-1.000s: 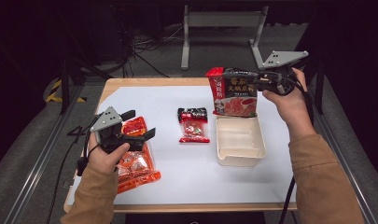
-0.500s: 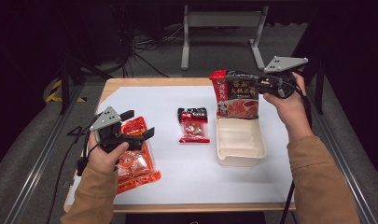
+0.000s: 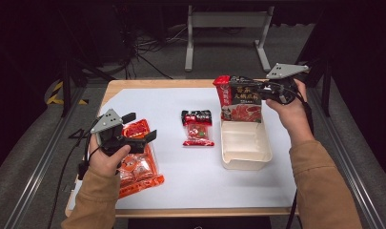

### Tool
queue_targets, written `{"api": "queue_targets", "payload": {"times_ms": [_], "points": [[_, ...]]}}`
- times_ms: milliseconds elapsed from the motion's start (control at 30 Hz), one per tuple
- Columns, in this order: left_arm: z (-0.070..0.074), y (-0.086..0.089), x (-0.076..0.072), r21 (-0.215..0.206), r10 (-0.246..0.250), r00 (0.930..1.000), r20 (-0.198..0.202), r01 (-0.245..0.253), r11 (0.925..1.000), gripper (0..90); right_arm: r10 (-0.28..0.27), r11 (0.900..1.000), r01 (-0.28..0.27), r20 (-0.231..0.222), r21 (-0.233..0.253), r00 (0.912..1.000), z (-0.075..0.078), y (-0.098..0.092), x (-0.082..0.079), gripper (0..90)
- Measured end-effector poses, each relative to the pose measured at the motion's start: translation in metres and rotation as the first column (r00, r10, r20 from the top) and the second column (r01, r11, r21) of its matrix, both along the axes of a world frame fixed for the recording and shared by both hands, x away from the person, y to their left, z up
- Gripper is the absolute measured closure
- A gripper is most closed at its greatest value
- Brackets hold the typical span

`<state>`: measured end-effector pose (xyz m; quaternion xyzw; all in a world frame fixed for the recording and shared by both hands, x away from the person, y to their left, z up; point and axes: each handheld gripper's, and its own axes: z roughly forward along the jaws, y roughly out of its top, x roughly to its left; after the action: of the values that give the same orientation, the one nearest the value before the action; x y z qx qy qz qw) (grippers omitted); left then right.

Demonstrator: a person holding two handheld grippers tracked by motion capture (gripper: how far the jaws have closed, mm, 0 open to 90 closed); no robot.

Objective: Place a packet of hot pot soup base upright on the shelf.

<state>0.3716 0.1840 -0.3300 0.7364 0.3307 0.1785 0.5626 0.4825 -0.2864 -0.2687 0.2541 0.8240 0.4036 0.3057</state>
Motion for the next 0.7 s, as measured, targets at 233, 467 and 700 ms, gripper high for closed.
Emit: {"api": "queue_targets", "payload": {"times_ms": [233,467,700], "points": [[-0.001,0.000,0.000,-0.001,0.001,1.0000,-0.008,-0.001,1.0000,1.8,-0.006,1.000,0.006,-0.026,0.005,0.9996,-0.009,-0.001,0.001,74.5],[-0.003,0.002,0.001,0.015,-0.004,1.0000,0.005,0.004,0.9999,0.6,-0.026,0.999,0.027,-0.059,0.020,0.9979,-0.023,-0.008,0.002,73.9],[-0.008,0.002,-0.005,0.011,-0.045,0.9954,0.085,0.044,0.9990,0.2,-0.040,0.998,0.043,-0.070,0.046,0.9967,-0.029,-0.017,0.000,73.7]]}}
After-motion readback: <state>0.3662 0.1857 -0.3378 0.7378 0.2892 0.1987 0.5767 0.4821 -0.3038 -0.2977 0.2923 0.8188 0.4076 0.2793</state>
